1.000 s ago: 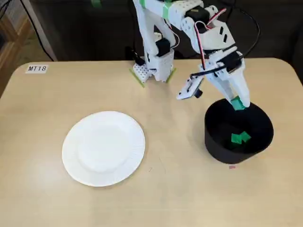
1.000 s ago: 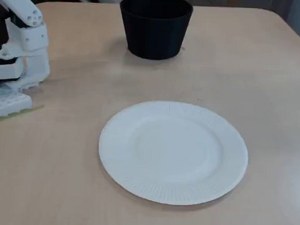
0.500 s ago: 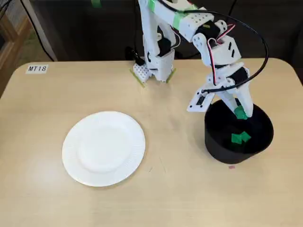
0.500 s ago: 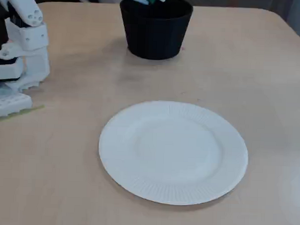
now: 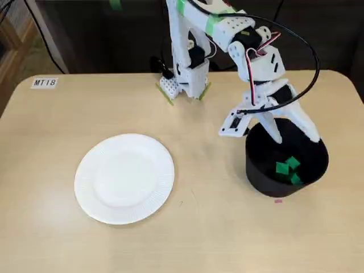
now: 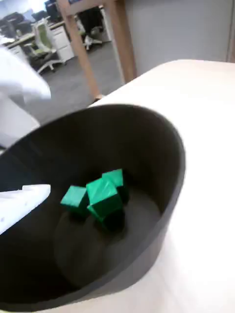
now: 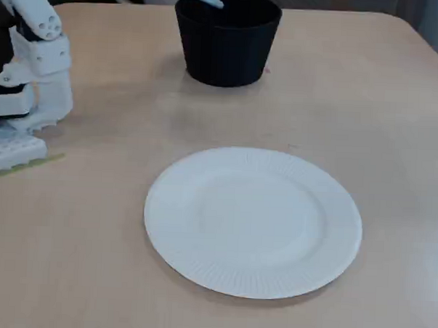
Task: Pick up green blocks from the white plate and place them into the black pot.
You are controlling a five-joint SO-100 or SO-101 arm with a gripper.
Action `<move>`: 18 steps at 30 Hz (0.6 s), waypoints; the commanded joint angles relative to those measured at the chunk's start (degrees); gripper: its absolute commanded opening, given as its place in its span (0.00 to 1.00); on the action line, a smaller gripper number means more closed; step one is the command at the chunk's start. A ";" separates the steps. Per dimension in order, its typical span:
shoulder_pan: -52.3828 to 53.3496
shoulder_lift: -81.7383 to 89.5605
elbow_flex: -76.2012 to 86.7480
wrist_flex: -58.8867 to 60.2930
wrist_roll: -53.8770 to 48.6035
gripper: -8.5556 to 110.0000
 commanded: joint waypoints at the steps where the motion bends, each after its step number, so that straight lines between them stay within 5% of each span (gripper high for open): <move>1: 6.06 5.62 -10.63 12.39 0.00 0.05; 10: 23.03 22.50 -12.30 28.83 5.36 0.05; 18: 28.83 39.73 11.25 29.79 6.33 0.05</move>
